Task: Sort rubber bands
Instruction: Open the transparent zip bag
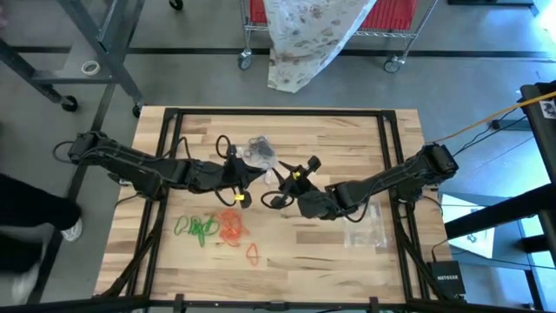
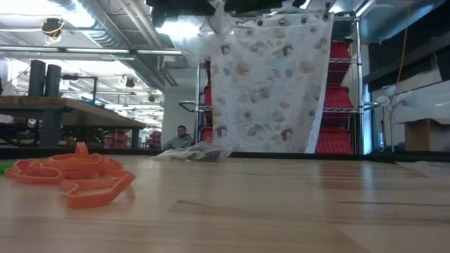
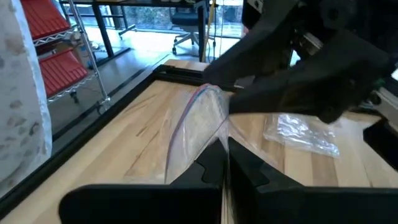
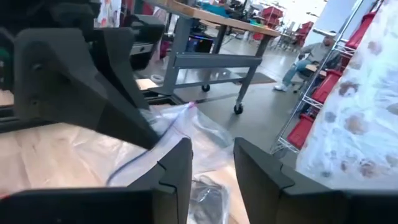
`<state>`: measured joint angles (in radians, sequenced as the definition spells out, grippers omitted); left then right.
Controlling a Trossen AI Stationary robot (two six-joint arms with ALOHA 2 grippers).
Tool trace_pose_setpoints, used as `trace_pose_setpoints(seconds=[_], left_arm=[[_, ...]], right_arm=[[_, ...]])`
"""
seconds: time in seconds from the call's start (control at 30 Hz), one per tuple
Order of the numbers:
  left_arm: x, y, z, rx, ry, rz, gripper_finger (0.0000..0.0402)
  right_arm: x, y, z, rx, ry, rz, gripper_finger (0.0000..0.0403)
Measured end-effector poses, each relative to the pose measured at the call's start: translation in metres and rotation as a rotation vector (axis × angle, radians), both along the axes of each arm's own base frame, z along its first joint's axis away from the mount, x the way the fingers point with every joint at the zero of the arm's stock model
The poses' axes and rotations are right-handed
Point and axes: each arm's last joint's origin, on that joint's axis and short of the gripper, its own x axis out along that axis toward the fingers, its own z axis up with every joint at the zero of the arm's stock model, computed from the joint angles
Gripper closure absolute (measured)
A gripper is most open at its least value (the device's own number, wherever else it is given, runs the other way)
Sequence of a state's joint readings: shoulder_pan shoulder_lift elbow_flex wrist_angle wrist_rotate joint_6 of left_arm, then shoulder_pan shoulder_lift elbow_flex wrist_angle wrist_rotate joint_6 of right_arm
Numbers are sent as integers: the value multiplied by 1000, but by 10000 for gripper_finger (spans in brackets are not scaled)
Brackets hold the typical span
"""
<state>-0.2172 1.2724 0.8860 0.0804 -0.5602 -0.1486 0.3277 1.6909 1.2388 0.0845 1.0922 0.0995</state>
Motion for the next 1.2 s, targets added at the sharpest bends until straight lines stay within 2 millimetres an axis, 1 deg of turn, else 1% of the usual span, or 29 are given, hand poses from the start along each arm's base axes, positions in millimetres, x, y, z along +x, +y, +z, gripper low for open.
trace_pose_setpoints(seconds=[0.1, 0.2, 0.3, 0.37, 0.43, 0.5, 0.57, 0.67, 0.9, 1.1, 1.2], left_arm=[[-1, -1, -1, 20, 19, -12, 401], [-1, -3, -2, 23, 31, -23, 401], [-1, -3, -2, 25, 28, -24, 401], [-1, -3, -2, 25, 28, -24, 401], [-1, -3, -2, 22, 25, -20, 401], [-1, -3, -1, 20, 20, -18, 401], [-1, -3, -1, 20, 21, -17, 401], [-1, -3, -1, 20, 20, -17, 401], [-1, -3, -1, 18, 20, -18, 401], [-1, -3, -1, 18, 18, -18, 401], [-1, -3, -1, 14, 14, -17, 401]], right_arm=[[-2, -1, 3, -4, -6, -11, 300], [-6, -3, 13, -1, -34, -22, 305], [-10, -5, 20, -26, -21, -16, 307], [-12, -5, 24, -24, -18, 13, 307], [-12, -3, 26, -3, -16, 99, 307], [-11, 3, 25, 21, 5, 220, 307], [-8, 7, 18, 13, 50, 289, 307], [-5, 8, 10, -29, 102, 274, 307], [-7, 5, 8, -78, 129, 167, 307], [-5, 7, 8, -64, 144, 261, 307], [-5, 7, 8, -89, 161, 272, 307]])
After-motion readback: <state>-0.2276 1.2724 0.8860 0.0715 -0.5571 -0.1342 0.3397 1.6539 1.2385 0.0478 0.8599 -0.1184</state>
